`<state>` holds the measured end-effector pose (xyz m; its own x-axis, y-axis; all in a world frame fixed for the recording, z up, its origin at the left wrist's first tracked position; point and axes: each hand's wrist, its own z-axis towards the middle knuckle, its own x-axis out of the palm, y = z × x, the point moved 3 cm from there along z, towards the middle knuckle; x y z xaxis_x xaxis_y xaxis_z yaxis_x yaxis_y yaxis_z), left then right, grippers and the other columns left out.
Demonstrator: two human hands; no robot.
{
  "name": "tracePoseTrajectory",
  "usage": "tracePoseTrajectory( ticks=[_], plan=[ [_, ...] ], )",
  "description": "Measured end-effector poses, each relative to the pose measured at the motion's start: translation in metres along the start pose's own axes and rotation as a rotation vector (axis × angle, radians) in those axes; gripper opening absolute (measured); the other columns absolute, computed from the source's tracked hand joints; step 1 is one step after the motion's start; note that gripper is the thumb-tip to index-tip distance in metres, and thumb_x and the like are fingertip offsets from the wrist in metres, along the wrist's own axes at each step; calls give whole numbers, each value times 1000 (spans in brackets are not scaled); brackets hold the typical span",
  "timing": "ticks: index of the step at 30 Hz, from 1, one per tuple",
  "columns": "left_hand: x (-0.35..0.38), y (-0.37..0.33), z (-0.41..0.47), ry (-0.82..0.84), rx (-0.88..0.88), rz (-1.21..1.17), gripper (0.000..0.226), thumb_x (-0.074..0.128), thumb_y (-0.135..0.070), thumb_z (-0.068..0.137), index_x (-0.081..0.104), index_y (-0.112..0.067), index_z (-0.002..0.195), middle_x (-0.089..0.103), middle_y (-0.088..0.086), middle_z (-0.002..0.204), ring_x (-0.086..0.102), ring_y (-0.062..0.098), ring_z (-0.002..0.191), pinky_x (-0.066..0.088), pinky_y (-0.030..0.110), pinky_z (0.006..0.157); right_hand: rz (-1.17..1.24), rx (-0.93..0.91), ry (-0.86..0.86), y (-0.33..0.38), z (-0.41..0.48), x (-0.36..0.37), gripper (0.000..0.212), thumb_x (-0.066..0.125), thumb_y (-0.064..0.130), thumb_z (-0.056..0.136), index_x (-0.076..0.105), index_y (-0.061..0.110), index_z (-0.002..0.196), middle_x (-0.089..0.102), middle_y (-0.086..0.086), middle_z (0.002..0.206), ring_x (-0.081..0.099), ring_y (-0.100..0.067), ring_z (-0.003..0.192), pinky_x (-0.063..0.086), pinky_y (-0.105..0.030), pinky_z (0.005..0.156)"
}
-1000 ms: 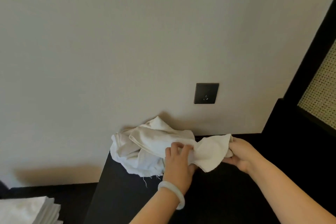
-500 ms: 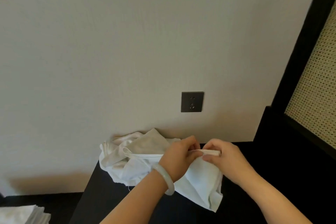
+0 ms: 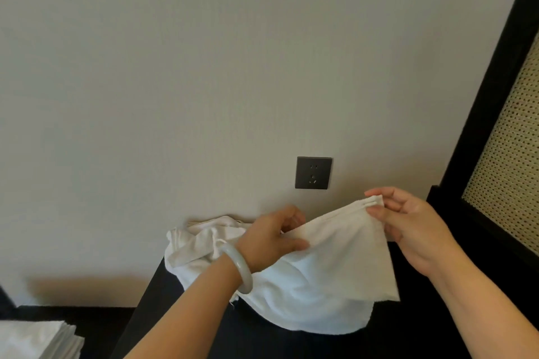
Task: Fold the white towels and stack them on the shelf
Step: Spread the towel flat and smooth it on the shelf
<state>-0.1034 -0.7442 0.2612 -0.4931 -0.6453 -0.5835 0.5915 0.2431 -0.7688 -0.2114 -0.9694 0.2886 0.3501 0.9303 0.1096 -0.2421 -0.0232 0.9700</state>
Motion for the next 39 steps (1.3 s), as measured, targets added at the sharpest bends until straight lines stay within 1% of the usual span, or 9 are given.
tracePoseTrajectory(
  ticks=[5, 11, 14, 17, 21, 26, 30, 33, 39],
  plan=[
    [-8, 62, -28, 159, -311, 399, 13, 65, -24, 92, 68, -16, 102, 65, -3, 95, 61, 16, 94, 49, 24, 86, 66, 13, -77, 1, 11, -31, 22, 68, 6, 74, 74, 16, 94, 75, -4, 86, 71, -11, 73, 57, -20, 61],
    [-6, 99, -45, -18, -436, 274, 13, 52, -28, 100, 51, -19, 92, 61, 6, 89, 52, 14, 72, 46, 20, 68, -316, 67, -243, -30, 14, -62, 18, 73, -5, 81, 74, 12, 88, 76, -4, 83, 68, -16, 79, 52, -25, 70],
    [-5, 104, -48, -72, -472, 93, 9, 50, -22, 101, 54, -16, 95, 68, 10, 88, 68, 22, 70, 59, 30, 69, -370, 126, -265, -48, 11, -72, 18, 72, -9, 81, 72, 7, 87, 73, 1, 73, 64, -10, 61, 47, -15, 52],
    [-11, 108, -50, -72, -444, 107, 15, 50, -12, 99, 60, -23, 94, 71, 3, 85, 70, 14, 68, 58, 27, 72, -344, 210, -242, -63, 6, -83, 21, 72, -11, 80, 72, 3, 96, 73, -9, 83, 66, -17, 72, 54, -20, 60],
    [-24, 103, -43, -198, -393, 111, 25, 52, -7, 96, 66, -26, 89, 69, -8, 83, 65, 13, 75, 46, 11, 61, -411, 248, -122, -65, -1, -89, 24, 82, 4, 76, 79, 20, 93, 76, -5, 89, 71, -18, 89, 53, -30, 84],
    [-37, 88, -27, -314, -317, 44, 25, 53, -3, 95, 68, -23, 90, 70, -1, 87, 64, 20, 81, 52, 32, 75, -513, 187, -201, -57, -2, -91, 17, 80, 13, 81, 79, 29, 78, 75, -6, 77, 69, -18, 73, 53, -28, 72],
    [-42, 82, -19, -316, -260, 88, 28, 54, -3, 94, 67, -26, 86, 69, -4, 80, 62, 16, 73, 44, 21, 60, -573, 152, -214, -54, -3, -92, 19, 77, 15, 85, 79, 30, 74, 74, 1, 74, 67, -18, 77, 49, -27, 68],
    [-47, 77, -20, -340, -236, 97, 26, 57, -3, 93, 65, -27, 85, 67, -5, 76, 59, 14, 66, 44, 19, 55, -643, 106, -217, -49, -7, -94, 19, 76, 18, 86, 77, 32, 74, 75, 7, 79, 68, -16, 88, 52, -35, 83],
    [-76, 48, -21, -271, -93, 207, 28, 60, -4, 93, 67, -30, 85, 68, -10, 79, 60, 7, 67, 48, 17, 65, -584, -90, -192, -21, -13, -90, 19, 74, 15, 87, 73, 33, 80, 75, 7, 84, 68, -7, 84, 47, -26, 78]
  ],
)
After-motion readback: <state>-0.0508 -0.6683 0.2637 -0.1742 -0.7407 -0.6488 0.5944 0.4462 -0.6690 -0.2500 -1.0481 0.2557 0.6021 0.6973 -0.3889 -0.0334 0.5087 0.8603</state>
